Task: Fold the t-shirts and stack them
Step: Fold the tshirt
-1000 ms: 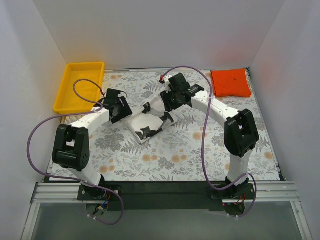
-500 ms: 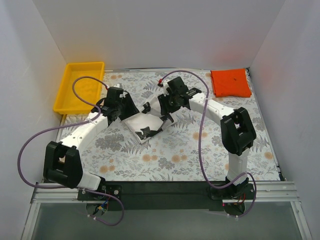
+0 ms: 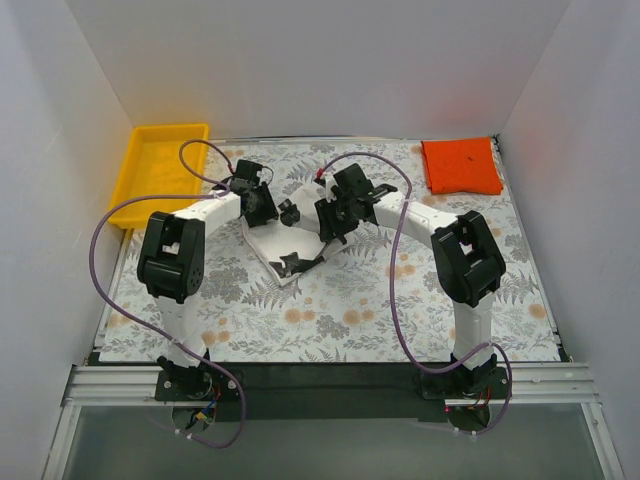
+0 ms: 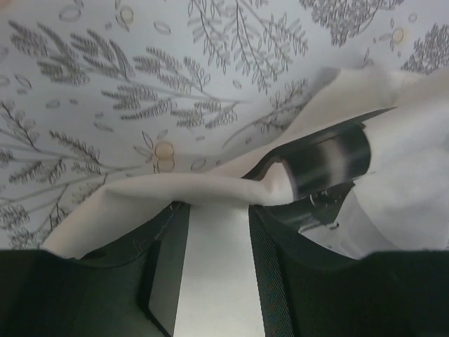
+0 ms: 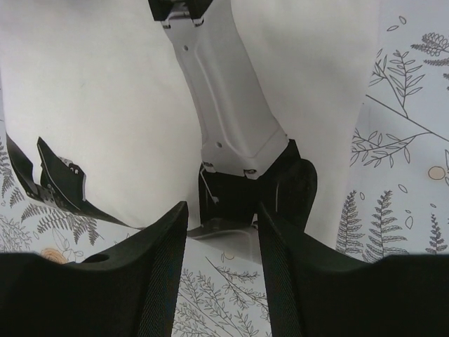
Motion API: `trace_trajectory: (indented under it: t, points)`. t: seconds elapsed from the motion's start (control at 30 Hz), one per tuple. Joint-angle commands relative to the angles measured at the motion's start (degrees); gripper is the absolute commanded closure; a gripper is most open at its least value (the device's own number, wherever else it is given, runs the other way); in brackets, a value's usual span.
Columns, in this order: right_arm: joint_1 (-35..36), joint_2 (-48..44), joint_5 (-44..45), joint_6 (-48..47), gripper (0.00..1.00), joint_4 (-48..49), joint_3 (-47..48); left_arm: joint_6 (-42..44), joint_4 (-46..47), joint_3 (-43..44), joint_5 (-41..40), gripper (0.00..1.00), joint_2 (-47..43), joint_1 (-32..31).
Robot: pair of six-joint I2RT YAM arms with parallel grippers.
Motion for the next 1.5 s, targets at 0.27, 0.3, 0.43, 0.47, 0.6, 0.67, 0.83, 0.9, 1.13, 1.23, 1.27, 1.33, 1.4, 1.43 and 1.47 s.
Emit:
trace_trajectory:
  t: [0.27,0.3,0.43,0.47,0.6,0.67,0.83,0.9,1.13,1.23,1.27,1.33,1.4,1.43,1.47]
  points:
    - [-1.1,-2.9,0.0,0.7,0.57,3.7,0.4,-3.9,0.5,-3.4,-2.9,0.41,-16.5,-2.7]
    - [-1.4,-2.5,-0.4,1.4,0.57,3.8,0.3,-5.2,0.7,-5.3,-3.6,0.39,-17.8,-3.8]
    - [-2.0,-0.6,-0.8,1.7,0.57,5.5,-1.2,-7.8,1.4,-12.9,-4.0,0.39,-21.5,-8.3]
    - [-2.0,-0.5,-1.0,1.8,0.57,5.9,-1.8,-8.0,1.5,-15.4,-4.1,0.39,-21.7,-8.8]
    - [-2.0,-1.1,-4.8,3.9,0.63,6.5,-8.1,-9.4,1.0,-20.0,-4.1,0.39,-24.9,-10.2]
    - [-1.3,-4.2,-5.9,7.4,0.63,7.2,-12.0,-9.9,1.0,-21.6,-4.2,0.39,-27.0,-10.2]
    - [1.8,-12.7,-8.8,14.6,0.64,10.0,-22.2,-10.2,1.0,-24.6,-3.7,0.39,-32.2,-10.2]
    - [2.7,-14.3,-9.0,15.7,0.63,10.2,-22.5,-10.0,0.8,-24.5,-4.3,0.39,-32.5,-10.2]
    - [-1.9,-14.3,-14.3,15.7,0.6,12.4,-11.0,-5.8,3.9,-19.5,-1.7,0.42,-28.8,-4.3]
    - [-3.3,-8.3,-18.5,16.1,0.59,15.2,-2.9,-4.8,7.5,-18.0,2.9,0.43,-25.7,-0.2]
    - [-3.6,-6.3,-19.6,16.4,0.59,16.0,-0.9,-4.6,8.8,-16.7,3.7,0.44,-24.5,0.6]
    - [-3.9,-0.6,-23.2,17.6,0.58,19.4,5.3,-3.8,9.6,-15.1,5.9,0.46,-20.7,2.1]
    - [-4.1,5.1,-25.2,19.2,0.56,20.3,9.7,-3.2,10.8,-12.7,6.8,0.48,-18.5,2.8]
    - [-4.1,7.1,-25.8,19.8,0.55,23.0,14.1,-2.7,11.1,-11.9,7.4,0.5,-16.2,3.2]
    - [-4.2,9.2,-26.4,21.6,0.55,24.0,16.1,-2.6,11.9,-11.3,8.3,0.51,-15.3,3.5]
